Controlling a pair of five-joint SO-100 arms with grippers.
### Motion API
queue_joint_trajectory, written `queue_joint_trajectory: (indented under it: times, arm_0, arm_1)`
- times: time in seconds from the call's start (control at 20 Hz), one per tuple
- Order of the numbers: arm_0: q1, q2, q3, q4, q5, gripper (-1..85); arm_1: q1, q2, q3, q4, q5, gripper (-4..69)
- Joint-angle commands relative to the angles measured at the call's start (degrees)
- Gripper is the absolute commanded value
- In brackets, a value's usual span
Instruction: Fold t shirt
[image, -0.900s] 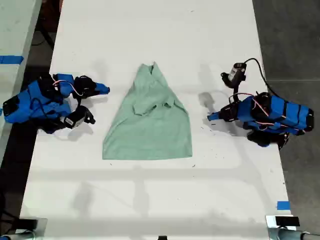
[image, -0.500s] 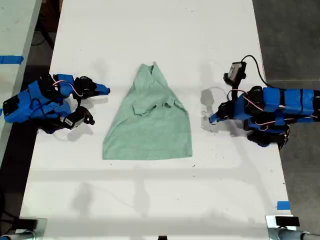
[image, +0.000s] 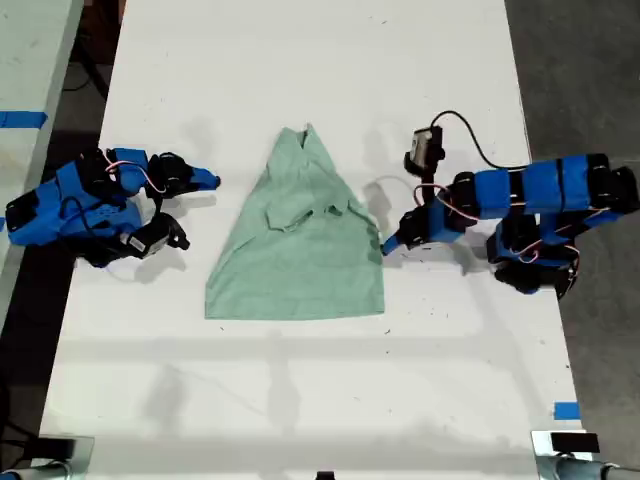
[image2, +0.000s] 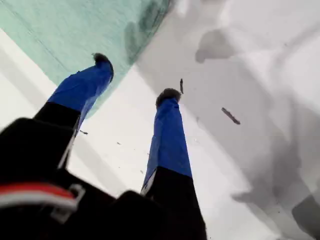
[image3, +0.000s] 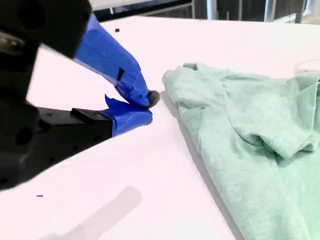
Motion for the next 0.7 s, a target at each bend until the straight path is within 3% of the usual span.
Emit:
queue_joint_trajectory:
  times: [0.0,0.3,0.35,0.4,0.45,0.65]
  arm_0:
    - [0.62,0.44,2.11,-0.44,-0.7,-0.3]
    - [0.79,0.44,2.11,-0.44,-0.79,-0.3]
    - [0.79,0.44,2.11,-0.44,-0.79,-0.3]
    - [0.79,0.44,2.11,-0.35,-0.79,-0.3]
    - [0.79,0.44,2.11,-0.35,-0.79,-0.3]
    - [0.88,0.44,2.11,-0.35,-0.79,-0.3]
  arm_1:
    - [-2.55,-10.37,-6.24,-6.59,1.58,22.5]
    - [-3.25,-25.05,-13.18,-15.47,-0.62,22.4]
    - [-3.16,-26.19,-13.18,-17.49,-0.97,20.7]
    - [-2.99,-26.89,-13.27,-18.9,-1.14,13.7]
    - [-2.9,-27.07,-13.36,-18.63,-0.53,0.5]
    - [-1.76,-21.53,-16.35,-6.5,0.35,0.5]
